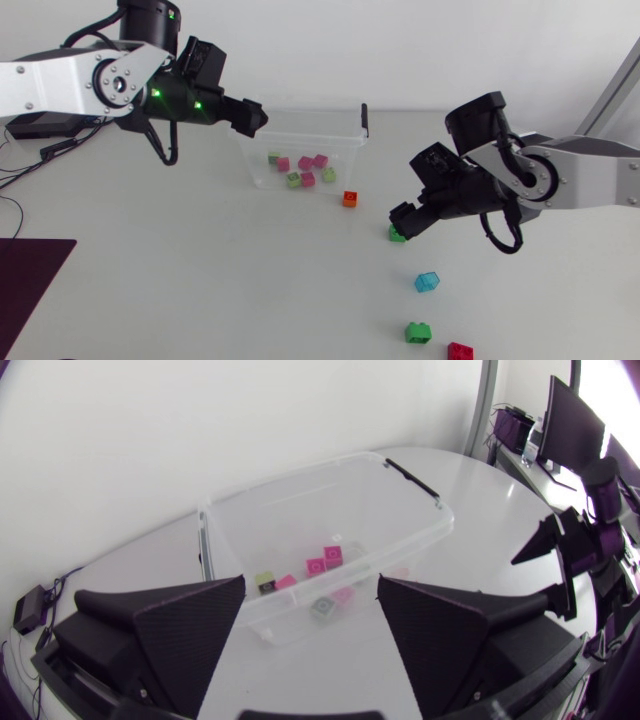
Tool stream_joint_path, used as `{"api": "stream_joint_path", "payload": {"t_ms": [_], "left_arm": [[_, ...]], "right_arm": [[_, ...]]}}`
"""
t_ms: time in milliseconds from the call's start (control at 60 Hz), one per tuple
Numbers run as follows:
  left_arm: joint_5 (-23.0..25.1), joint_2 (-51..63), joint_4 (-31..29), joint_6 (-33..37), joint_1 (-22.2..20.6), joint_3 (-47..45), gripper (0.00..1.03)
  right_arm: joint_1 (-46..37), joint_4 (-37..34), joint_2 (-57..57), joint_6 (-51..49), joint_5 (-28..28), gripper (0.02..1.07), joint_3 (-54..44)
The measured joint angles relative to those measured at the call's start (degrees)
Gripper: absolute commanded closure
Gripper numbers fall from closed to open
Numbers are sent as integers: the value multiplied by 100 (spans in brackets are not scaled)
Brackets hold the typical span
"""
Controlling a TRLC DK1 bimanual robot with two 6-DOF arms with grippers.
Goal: Pick up the duplo bricks and place them in the container
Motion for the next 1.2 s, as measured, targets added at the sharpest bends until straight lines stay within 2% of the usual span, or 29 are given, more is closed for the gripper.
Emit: {"api": "stream_joint_path", "payload": {"t_ms": [250,400,717,767,867,883,917,1000,1200], "left_arm": [[50,-866,0,251,-160,-1272,7],[52,-1436,0,387,-184,-1880,7],[50,-2199,20,472,-164,-2739,7],[50,-2275,17,472,-136,-2791,7],[50,-2422,17,472,-90,-2916,7],[48,-2439,17,472,-90,-2933,7],[48,-2479,15,472,-90,-2983,7],[48,-2542,4,472,-90,-3071,7],[46,-2756,0,472,-35,-3226,7]], "right_arm": [[-479,195,859,-1624,-748,14,81],[-715,-109,1504,-2503,-1147,13,527],[-800,-560,2295,-3497,-1296,14,1025],[-813,-575,2356,-3565,-1296,21,1054],[-855,-579,2455,-3620,-1296,41,1099],[-866,-581,2461,-3620,-1296,51,1099],[-876,-592,2481,-3639,-1296,62,1104],[-909,-623,2483,-3663,-1296,84,1106],[-918,-813,2430,-3700,-1296,85,1126]]}}
